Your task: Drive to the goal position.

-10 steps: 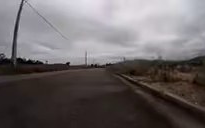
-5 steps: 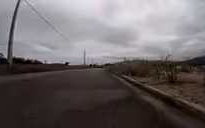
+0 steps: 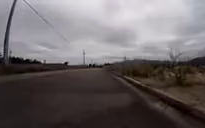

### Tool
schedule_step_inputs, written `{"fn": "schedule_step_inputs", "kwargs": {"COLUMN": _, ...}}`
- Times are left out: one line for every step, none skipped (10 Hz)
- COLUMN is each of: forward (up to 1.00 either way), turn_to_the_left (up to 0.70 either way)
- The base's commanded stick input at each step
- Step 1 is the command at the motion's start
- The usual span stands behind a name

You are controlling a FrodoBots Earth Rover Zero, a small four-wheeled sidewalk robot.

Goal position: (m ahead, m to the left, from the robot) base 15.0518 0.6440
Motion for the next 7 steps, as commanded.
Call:
{"fn": "schedule_step_inputs", "kwargs": {"forward": 0.70, "turn_to_the_left": 0.00}}
{"fn": "schedule_step_inputs", "kwargs": {"forward": 0.70, "turn_to_the_left": 0.00}}
{"fn": "schedule_step_inputs", "kwargs": {"forward": 0.70, "turn_to_the_left": 0.00}}
{"fn": "schedule_step_inputs", "kwargs": {"forward": 0.70, "turn_to_the_left": 0.00}}
{"fn": "schedule_step_inputs", "kwargs": {"forward": 0.70, "turn_to_the_left": 0.00}}
{"fn": "schedule_step_inputs", "kwargs": {"forward": 0.70, "turn_to_the_left": 0.00}}
{"fn": "schedule_step_inputs", "kwargs": {"forward": 0.70, "turn_to_the_left": 0.00}}
